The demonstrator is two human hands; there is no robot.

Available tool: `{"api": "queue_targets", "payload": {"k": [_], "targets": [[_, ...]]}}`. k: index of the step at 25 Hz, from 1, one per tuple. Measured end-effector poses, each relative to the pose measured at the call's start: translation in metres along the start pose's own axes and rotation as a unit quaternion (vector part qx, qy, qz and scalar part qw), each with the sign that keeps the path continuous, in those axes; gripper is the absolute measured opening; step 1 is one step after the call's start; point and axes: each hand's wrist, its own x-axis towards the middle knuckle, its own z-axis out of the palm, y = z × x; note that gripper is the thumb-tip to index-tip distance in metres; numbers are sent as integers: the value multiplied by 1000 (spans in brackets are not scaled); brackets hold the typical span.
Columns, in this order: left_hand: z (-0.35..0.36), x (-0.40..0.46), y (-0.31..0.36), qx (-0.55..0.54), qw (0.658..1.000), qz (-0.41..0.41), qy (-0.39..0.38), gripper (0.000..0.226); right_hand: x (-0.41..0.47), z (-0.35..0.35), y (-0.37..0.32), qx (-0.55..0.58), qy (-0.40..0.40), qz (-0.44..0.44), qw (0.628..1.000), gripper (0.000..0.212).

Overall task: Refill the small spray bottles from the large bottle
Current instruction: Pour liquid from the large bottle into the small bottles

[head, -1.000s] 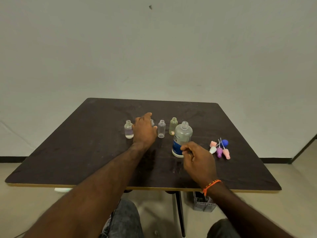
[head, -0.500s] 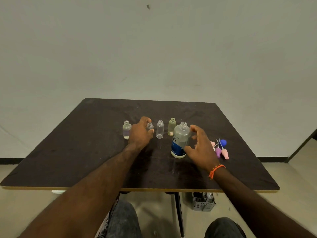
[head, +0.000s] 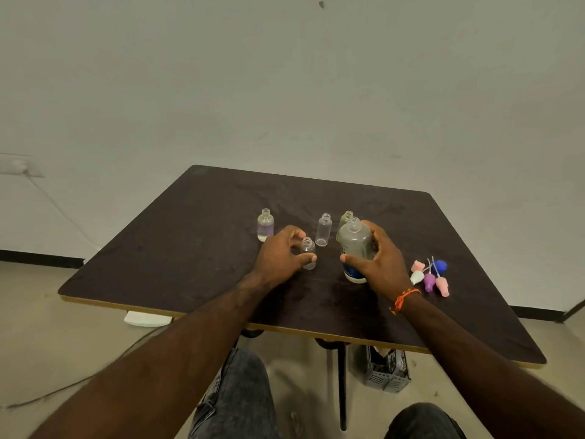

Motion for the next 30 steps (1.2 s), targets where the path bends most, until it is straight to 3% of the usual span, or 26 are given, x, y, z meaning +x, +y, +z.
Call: {"api": "queue_targets", "payload": {"k": [3, 8, 12, 15, 30], "targets": [[-8, 1, -1, 44, 998, 34, 12, 37, 6, -3, -6, -91, -11, -44, 995, 81], [-19, 2, -2, 76, 995, 62, -29, 48, 10, -3, -8, -249, -30, -58, 966, 80], [-16, 3, -4, 96, 991, 74, -50, 42, 11, 1, -6, -332, -53, -81, 938, 81], [-9, 4, -9, 109, 989, 92, -48, 57, 13, 2, -7, -352, -45, -87, 931, 81], [-7, 6, -3, 150, 982, 102, -49, 56, 14, -2, -2, -399, -64, -101, 909, 82]]}}
